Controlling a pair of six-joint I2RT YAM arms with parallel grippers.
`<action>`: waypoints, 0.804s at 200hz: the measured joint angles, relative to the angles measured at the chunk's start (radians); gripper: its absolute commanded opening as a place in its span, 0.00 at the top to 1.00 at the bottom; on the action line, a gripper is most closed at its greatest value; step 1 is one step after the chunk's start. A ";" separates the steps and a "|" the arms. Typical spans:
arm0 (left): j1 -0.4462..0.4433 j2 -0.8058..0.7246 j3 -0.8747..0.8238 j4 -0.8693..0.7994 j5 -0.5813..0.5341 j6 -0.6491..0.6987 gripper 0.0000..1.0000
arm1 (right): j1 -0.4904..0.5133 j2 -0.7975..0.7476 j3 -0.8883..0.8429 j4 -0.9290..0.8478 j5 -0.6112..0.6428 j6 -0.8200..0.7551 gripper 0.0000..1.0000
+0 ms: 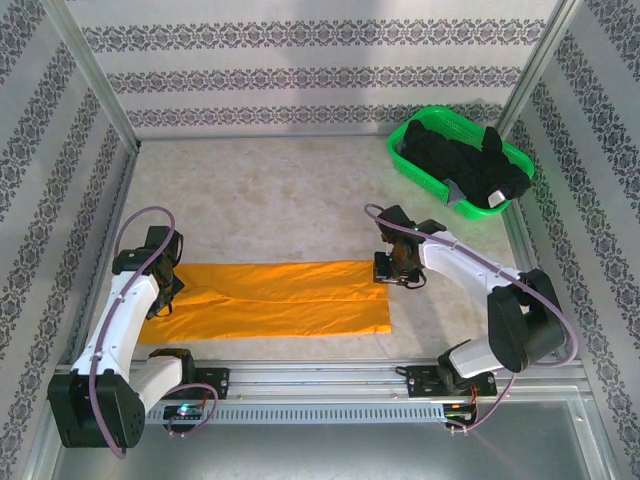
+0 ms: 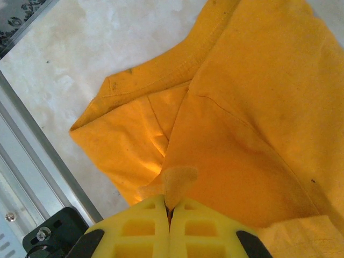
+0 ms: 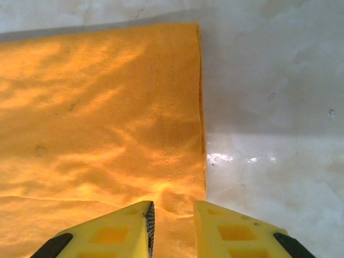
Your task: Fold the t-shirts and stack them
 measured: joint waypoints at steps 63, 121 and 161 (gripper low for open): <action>0.000 0.130 -0.019 0.109 0.023 0.000 0.98 | 0.055 0.105 0.053 0.050 -0.083 0.073 0.77; 0.000 0.377 -0.042 0.244 0.112 0.004 0.99 | 0.027 0.356 0.172 0.017 -0.109 0.141 0.77; -0.001 0.458 -0.044 0.303 0.209 0.001 0.99 | -0.106 0.410 0.261 -0.037 -0.074 0.160 0.77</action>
